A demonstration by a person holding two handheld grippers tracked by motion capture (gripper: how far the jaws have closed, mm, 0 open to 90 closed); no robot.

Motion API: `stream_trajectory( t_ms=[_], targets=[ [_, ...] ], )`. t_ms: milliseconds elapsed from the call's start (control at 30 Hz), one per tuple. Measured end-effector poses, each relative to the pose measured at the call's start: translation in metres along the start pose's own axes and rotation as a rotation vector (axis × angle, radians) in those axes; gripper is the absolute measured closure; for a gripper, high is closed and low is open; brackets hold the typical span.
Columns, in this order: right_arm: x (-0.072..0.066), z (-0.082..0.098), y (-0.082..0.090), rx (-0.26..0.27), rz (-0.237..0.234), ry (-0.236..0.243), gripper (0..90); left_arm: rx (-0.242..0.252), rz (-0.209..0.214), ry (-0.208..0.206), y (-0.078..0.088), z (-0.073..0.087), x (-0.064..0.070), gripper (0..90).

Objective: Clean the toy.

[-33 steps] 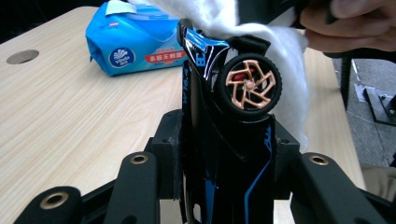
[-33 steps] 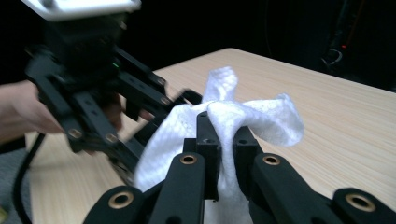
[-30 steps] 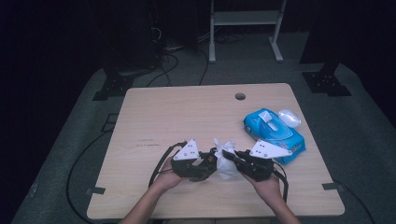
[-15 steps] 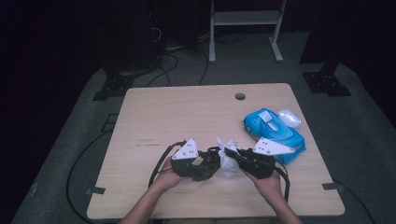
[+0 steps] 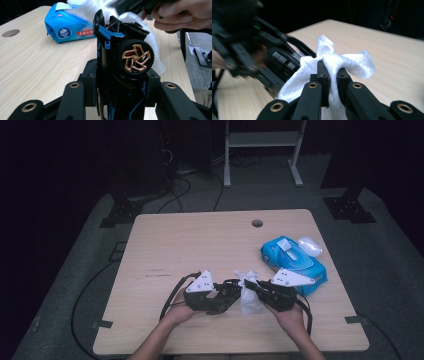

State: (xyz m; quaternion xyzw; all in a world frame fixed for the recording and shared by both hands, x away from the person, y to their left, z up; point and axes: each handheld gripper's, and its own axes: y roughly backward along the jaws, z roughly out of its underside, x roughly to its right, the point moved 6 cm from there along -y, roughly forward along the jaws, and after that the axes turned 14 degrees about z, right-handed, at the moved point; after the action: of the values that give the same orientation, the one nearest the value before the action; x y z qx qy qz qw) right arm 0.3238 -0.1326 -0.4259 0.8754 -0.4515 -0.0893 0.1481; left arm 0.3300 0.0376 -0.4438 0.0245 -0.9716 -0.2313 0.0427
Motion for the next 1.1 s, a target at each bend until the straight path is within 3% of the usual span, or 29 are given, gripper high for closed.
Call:
stream_trajectory(
  t_ms=[100,200,300,367,433,600,800,967,1033,1100],
  targets=[
    [0.001,-0.003,0.004,0.024,-0.012,-0.03,85.3,-0.002,0.003,-0.001,-0.002,0.0,0.001,57.1],
    [-0.008,-0.014,0.007,0.063,-0.049,-0.013,85.3,0.011,0.013,-0.003,-0.003,-0.002,0.002,57.1],
    [-0.008,-0.009,0.003,0.049,-0.049,-0.017,85.3,-0.002,0.007,-0.01,-0.001,-0.002,0.002,57.1],
    [-0.002,0.0,0.0,0.01,-0.022,-0.011,85.3,0.006,0.009,0.002,0.0,0.0,0.001,57.1],
    [0.003,0.006,-0.001,-0.008,-0.017,-0.036,85.3,0.0,0.005,-0.001,-0.001,0.0,0.001,57.1],
    [-0.005,-0.007,0.006,0.049,-0.056,-0.025,85.3,0.014,0.015,-0.003,-0.001,-0.001,0.002,57.1],
    [0.004,0.009,-0.002,-0.021,-0.022,-0.03,85.3,0.009,0.004,0.005,0.001,0.0,0.0,57.1],
    [-0.001,-0.006,0.006,0.04,-0.057,-0.048,85.3,0.007,0.016,0.001,-0.003,0.0,0.002,57.1],
    [-0.005,-0.006,0.004,0.034,-0.058,-0.026,85.3,0.011,0.025,0.006,-0.003,-0.001,0.002,57.1],
    [-0.003,-0.002,0.001,0.025,-0.059,-0.038,85.3,0.011,0.02,0.006,-0.002,0.0,0.002,57.1]
  ],
)
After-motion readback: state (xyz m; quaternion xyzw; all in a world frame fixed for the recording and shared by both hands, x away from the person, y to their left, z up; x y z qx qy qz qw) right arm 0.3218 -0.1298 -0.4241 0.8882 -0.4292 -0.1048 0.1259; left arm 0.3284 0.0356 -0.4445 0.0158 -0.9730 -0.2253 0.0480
